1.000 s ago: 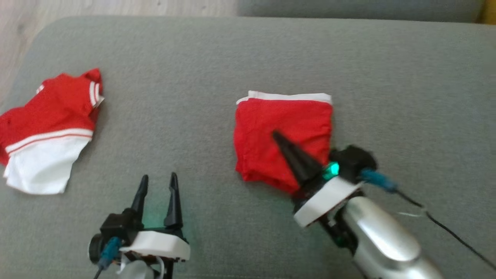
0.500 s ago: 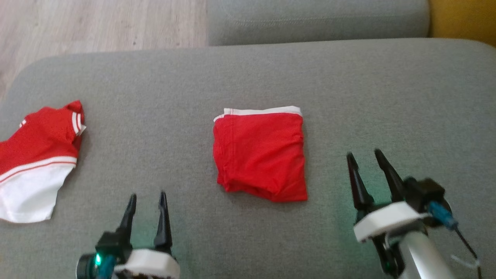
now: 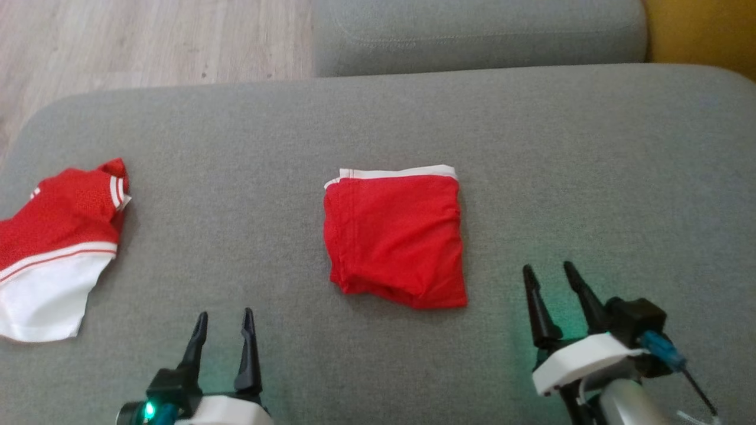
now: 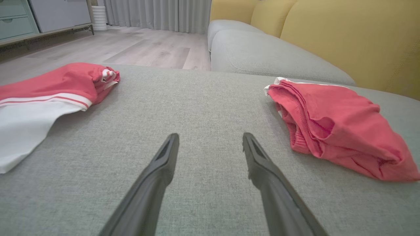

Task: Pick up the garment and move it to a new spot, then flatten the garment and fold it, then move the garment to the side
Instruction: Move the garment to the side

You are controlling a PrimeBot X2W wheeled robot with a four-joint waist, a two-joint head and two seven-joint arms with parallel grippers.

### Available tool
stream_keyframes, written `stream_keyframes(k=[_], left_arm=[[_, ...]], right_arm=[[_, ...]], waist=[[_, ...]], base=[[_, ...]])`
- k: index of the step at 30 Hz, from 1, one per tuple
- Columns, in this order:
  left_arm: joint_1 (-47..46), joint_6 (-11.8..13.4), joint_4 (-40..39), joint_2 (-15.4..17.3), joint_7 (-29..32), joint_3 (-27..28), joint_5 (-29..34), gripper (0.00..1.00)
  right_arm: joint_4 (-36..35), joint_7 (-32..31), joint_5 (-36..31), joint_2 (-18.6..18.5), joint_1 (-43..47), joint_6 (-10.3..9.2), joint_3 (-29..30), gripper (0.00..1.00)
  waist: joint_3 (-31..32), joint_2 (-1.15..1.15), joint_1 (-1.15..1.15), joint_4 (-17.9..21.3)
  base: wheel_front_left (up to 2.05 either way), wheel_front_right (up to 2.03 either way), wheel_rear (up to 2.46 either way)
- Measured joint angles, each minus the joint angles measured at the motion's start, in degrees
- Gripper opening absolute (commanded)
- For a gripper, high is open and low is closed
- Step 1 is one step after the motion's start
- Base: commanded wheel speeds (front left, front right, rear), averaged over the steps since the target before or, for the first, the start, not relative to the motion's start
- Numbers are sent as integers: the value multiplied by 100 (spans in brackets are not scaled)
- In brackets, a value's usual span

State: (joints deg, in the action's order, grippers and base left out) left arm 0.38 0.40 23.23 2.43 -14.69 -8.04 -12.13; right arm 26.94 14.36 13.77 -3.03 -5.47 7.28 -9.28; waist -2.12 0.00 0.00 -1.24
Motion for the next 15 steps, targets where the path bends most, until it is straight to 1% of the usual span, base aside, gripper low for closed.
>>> stream_keyframes(k=[3, 7, 12, 13, 15], left_arm=[[-21, -45, -13, 0, 0, -127, -73, 100], [-101, -47, 24, 3, 0, -294, -261, 100], [-347, -38, 34, -1, 0, -527, -319, 100], [-407, -36, 31, 1, 0, -580, -358, 100], [-422, -31, 32, 2, 0, -632, -385, 100]], right_arm=[[365, 0, 145, 2, -182, 0, -271, 100], [1057, 0, 232, 4, -789, 0, -670, 100], [1659, 0, 278, 1, -1747, 0, -706, 100], [1996, 0, 235, 0, -1963, 0, -681, 100], [2229, 0, 293, -7, -2018, 0, -686, 100]], waist=[[-90, 0, 1, -61], [-215, 0, 1, -210], [-392, 0, 1, -514], [-468, 0, 1, -657], [-547, 0, 1, -797]], base=[[0, 0, 0], [0, 0, 0], [0, 0, 0], [0, 0, 0], [0, 0, 0]])
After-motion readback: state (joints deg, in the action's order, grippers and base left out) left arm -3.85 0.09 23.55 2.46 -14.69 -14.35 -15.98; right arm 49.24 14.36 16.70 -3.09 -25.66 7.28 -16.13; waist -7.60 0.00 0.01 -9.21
